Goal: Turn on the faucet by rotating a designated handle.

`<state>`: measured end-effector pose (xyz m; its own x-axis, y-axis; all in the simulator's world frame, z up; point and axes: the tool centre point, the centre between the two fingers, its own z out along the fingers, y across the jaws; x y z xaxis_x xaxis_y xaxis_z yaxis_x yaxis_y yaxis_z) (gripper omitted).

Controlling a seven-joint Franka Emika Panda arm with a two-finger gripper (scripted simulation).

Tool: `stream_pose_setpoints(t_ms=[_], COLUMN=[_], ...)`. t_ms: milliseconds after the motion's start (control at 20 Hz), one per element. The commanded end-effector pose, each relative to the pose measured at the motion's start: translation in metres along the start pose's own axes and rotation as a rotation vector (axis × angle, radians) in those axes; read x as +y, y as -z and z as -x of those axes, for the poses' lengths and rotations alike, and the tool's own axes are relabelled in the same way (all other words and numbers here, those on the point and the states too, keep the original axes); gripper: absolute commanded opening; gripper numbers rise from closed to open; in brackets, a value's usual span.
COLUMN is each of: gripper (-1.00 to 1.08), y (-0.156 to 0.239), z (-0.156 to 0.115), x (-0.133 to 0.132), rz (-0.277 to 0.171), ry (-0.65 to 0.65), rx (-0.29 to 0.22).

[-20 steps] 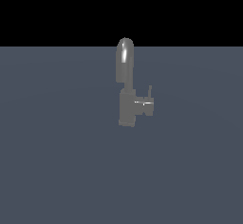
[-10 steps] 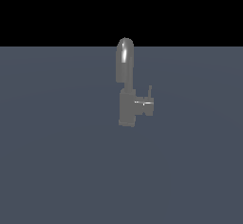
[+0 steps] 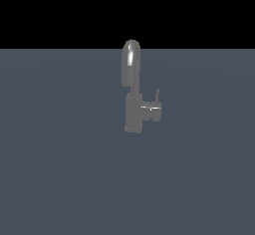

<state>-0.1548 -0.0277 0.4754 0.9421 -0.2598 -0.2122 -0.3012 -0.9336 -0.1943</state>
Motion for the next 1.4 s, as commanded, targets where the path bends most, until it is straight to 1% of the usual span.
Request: stream_pose_setpoints(t_ms=[0,800,1350], gripper=[-1.0,-1.0,-1.0], y=[-0.003,-0.037,-0.082], z=[-0.016,-0.115,-0.178], x=[0.001,0.018,0.04], rz=[-0.039,-0.3,-0.506], ry=[-0.041,-0.307,-0.511], rx=[-0.036,-0.274,-0.461])
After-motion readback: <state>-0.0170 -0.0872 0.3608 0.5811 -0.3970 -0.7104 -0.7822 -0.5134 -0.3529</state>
